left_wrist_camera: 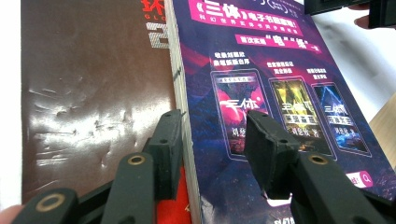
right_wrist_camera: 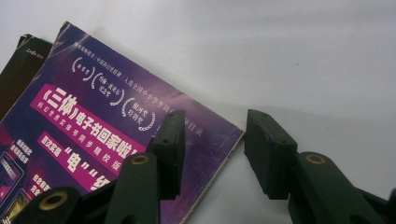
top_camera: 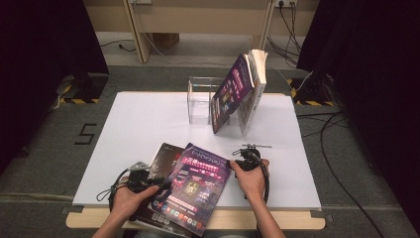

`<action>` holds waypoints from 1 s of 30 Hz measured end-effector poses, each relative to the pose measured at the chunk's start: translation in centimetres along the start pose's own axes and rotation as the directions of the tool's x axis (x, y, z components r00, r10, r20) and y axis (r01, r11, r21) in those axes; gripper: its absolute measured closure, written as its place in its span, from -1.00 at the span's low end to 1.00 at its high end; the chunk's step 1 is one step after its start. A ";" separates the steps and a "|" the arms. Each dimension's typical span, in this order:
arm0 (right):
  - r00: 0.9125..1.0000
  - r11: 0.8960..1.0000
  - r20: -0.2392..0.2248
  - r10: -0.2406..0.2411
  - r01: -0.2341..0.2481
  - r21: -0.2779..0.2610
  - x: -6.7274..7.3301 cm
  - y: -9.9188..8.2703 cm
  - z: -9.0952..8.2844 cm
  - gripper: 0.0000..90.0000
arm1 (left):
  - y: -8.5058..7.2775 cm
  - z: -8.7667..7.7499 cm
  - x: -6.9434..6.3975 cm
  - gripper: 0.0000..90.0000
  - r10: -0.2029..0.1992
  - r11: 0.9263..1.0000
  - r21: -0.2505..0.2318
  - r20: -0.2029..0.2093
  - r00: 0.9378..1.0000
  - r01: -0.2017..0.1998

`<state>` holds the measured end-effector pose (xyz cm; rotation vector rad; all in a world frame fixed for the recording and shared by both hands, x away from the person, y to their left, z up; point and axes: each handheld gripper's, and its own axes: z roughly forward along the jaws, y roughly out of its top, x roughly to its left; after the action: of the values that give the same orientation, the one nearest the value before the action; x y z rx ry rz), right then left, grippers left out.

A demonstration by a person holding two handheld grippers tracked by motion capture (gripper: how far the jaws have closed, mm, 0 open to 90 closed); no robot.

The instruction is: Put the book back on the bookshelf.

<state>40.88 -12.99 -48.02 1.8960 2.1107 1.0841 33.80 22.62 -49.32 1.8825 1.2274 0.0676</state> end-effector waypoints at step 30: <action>1.000 1.000 0.002 -0.002 0.002 -0.006 0.8 1.2 1.3 0.29 | 0.0 0.0 -0.5 0.32 0.005 1.000 0.018 -0.005 1.000 -0.005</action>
<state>42.40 -11.76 -47.99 1.8907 2.1058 1.0856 33.54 22.25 -49.19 1.9022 1.2307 0.0636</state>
